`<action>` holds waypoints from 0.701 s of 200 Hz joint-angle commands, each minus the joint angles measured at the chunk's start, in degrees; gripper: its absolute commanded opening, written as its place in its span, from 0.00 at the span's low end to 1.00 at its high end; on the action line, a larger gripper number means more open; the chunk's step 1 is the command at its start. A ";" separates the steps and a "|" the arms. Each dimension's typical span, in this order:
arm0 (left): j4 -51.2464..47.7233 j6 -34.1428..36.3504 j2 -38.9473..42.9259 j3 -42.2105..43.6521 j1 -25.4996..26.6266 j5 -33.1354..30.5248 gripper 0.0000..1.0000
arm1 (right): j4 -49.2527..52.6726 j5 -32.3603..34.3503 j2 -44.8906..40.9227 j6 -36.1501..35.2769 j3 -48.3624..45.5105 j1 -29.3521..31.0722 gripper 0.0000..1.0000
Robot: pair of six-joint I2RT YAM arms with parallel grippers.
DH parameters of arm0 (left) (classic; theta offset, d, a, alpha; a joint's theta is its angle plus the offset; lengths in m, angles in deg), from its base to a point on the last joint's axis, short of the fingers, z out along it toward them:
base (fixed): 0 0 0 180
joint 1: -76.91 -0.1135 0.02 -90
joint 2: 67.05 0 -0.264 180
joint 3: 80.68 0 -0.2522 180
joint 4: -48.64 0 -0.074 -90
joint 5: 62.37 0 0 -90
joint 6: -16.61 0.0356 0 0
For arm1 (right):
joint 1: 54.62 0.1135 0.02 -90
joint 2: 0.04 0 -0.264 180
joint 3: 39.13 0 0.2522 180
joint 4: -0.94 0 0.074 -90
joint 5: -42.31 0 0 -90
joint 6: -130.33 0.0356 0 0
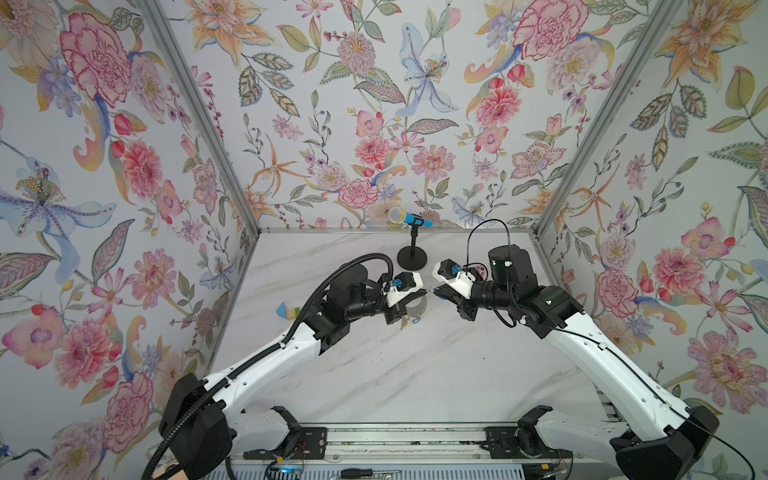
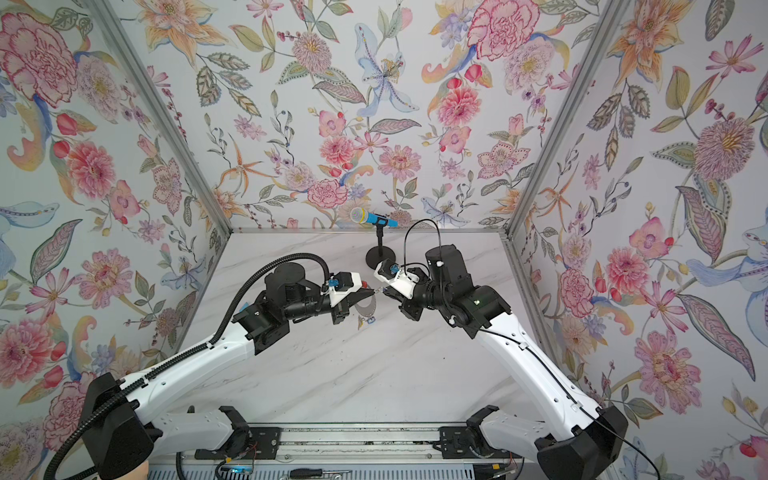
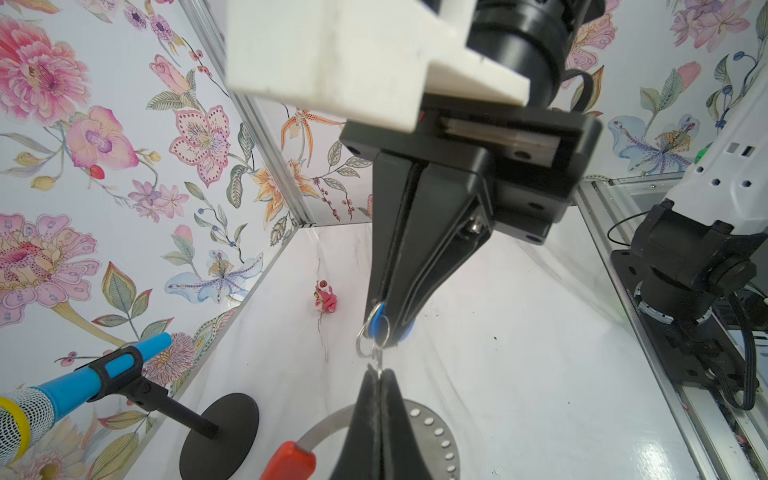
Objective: Remove the keys from the keyring
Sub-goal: 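Pull the right gripper with the blue key away from the left gripper's keyring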
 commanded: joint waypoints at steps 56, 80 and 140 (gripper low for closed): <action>13.62 -3.73 -0.78 -1.91 -1.24 5.62 0.00 | -2.82 -1.87 0.52 2.08 -3.46 -0.25 0.00; 16.30 -7.53 -1.49 -2.09 -1.43 6.26 0.00 | -4.59 -2.48 0.03 1.85 -4.79 0.86 0.00; 19.48 -13.65 -1.29 -1.92 -1.44 4.64 0.00 | -7.34 -0.22 -1.65 1.47 -6.86 2.63 0.00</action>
